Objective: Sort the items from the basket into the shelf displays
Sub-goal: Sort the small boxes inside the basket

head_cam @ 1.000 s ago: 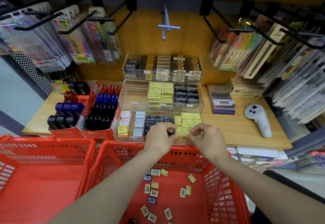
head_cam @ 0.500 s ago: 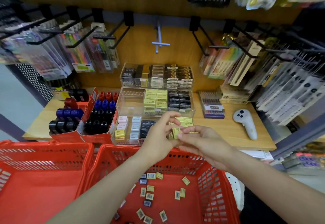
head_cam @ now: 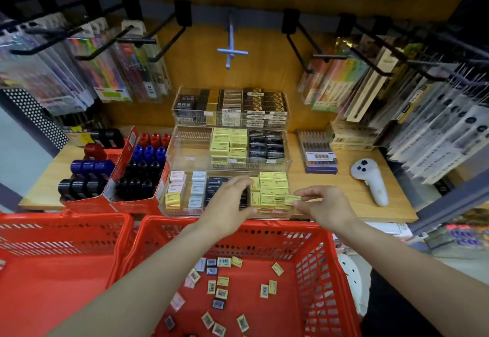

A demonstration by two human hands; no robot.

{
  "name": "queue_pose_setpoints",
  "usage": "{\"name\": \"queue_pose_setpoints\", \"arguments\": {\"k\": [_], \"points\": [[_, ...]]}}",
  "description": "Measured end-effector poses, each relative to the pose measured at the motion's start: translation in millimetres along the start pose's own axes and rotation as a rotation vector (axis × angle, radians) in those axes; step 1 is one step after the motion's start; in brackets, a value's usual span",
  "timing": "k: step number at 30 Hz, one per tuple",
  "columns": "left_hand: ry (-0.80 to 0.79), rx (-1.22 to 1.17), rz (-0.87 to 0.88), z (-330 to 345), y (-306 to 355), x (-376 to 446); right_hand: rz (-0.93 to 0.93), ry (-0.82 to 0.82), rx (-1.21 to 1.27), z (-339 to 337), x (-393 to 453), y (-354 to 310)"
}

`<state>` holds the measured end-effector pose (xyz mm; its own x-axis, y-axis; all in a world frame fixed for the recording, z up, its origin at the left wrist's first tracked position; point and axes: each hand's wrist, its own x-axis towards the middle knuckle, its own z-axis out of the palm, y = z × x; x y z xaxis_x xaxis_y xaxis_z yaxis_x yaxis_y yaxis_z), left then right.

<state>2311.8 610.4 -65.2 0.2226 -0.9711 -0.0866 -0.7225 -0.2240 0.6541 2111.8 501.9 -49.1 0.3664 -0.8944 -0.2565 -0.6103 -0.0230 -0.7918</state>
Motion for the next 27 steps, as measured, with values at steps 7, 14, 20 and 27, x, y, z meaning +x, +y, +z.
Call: {"name": "queue_pose_setpoints", "arguments": {"k": [7,14,20,27], "points": [[-0.118,0.062,0.019,5,2,26,-0.080,-0.028,-0.180,14,15,5],[-0.137,0.011,-0.040,3,-2,33,-0.318,0.070,-0.336,22,10,13],[-0.088,-0.018,-0.049,3,-4,37,-0.376,0.086,-0.334,29,11,13],[-0.074,-0.011,-0.055,5,-6,37,-0.382,0.033,-0.383,28,17,19]]}}
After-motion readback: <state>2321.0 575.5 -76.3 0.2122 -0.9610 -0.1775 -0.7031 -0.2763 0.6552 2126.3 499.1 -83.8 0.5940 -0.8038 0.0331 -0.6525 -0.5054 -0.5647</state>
